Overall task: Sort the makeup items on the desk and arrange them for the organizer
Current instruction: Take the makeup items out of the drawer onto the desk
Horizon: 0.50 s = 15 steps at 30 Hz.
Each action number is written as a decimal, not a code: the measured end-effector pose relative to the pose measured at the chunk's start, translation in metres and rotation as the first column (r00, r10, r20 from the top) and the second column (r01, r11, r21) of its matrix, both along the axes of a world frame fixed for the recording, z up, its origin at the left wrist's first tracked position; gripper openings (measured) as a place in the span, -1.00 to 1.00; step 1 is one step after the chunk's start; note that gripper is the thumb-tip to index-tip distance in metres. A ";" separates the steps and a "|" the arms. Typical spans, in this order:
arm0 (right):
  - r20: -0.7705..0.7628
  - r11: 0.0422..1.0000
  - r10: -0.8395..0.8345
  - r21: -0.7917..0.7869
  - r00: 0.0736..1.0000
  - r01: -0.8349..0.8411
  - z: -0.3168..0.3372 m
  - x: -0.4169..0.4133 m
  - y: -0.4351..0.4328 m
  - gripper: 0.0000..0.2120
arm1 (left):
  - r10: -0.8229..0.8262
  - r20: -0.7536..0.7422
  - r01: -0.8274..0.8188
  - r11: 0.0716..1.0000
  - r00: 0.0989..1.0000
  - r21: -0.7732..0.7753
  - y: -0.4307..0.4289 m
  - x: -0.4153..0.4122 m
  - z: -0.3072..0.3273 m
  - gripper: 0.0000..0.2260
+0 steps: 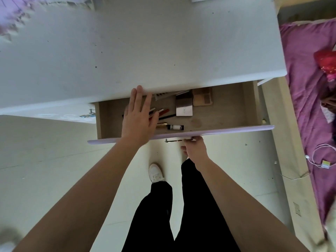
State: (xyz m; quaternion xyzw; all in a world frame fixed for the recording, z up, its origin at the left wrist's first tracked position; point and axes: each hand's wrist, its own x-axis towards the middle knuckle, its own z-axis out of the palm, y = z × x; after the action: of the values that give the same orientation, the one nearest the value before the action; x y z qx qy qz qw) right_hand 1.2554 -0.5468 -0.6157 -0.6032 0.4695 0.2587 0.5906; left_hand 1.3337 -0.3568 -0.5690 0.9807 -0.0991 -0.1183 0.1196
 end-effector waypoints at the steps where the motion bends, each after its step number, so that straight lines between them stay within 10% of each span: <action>1: 0.013 1.000 0.011 -0.007 1.000 -0.011 0.006 -0.004 -0.003 -0.73 | 0.022 -0.070 -0.023 1.000 0.997 -0.020 0.003 -0.016 -0.004 -0.37; 6: 0.066 0.959 0.104 -0.272 0.992 -0.082 0.029 -0.031 -0.026 -0.78 | -0.075 -0.239 0.122 0.975 0.968 0.188 0.023 -0.063 -0.014 -0.28; 15: 0.270 0.642 0.619 -0.715 0.738 -0.276 0.080 0.007 -0.040 -0.90 | 0.297 -0.324 -0.327 0.944 0.898 -0.040 0.015 -0.031 -0.010 -0.62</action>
State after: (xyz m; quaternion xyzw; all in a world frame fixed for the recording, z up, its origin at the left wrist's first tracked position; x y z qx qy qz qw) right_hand 1.2625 -0.5870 -0.5361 -0.9095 0.1895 0.0656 0.3640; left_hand 1.3031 -0.3419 -0.5793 0.9459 0.0741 -0.2468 0.1969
